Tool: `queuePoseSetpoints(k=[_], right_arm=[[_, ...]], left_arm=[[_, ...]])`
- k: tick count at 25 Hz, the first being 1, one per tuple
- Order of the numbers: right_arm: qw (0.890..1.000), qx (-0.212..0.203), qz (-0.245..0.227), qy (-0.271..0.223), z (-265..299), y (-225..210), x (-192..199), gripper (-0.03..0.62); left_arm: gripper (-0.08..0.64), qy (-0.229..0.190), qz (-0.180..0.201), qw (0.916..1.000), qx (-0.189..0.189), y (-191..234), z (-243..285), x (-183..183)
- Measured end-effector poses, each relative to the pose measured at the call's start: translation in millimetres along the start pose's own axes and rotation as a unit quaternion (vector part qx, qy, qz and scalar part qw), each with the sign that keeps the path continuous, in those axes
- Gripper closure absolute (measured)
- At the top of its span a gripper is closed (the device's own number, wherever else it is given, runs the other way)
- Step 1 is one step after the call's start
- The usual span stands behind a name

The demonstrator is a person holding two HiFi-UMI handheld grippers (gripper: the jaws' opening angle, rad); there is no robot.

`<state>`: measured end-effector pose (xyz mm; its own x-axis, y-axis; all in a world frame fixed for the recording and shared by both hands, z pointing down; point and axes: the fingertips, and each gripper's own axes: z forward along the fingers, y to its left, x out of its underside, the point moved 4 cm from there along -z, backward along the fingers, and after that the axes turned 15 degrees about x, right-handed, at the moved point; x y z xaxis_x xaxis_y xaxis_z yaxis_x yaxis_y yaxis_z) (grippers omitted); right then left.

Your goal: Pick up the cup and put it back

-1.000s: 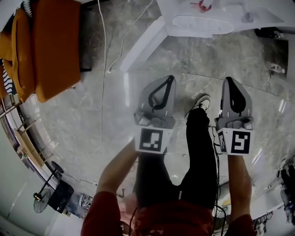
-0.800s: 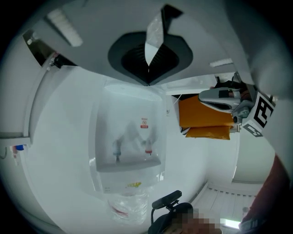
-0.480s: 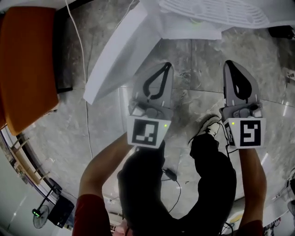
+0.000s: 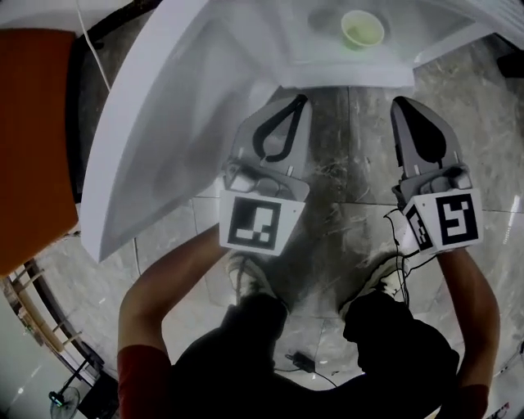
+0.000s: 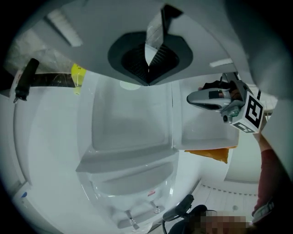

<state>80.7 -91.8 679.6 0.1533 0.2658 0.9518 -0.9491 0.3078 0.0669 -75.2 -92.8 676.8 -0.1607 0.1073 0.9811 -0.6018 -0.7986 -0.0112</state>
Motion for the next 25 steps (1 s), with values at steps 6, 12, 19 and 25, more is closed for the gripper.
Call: queuePoseSetpoints(k=[6,12,19,25], right_arm=[[1.000,0.014,0.007,-0.013,22.5,-3.0,22.8,0.591],[0.998,0.051,0.023,-0.012,19.1,-6.8,35.0,0.591],[0.998,0.060,0.004,-0.021,6.8,-2.7,36.5,0.591],[0.998,0.053,0.007,-0.021,8.8,3.0,34.7,0.591]], left_arm=[[0.560,-0.013,0.016,0.9995,-0.024,18.8,6.0,23.8],[0.560,-0.027,0.010,0.9990,-0.033,9.6,7.4,30.1],[0.560,-0.038,-0.018,0.9980,-0.046,6.1,-0.9,28.9],[0.560,-0.024,0.017,0.9989,-0.035,-3.4,0.5,27.9]])
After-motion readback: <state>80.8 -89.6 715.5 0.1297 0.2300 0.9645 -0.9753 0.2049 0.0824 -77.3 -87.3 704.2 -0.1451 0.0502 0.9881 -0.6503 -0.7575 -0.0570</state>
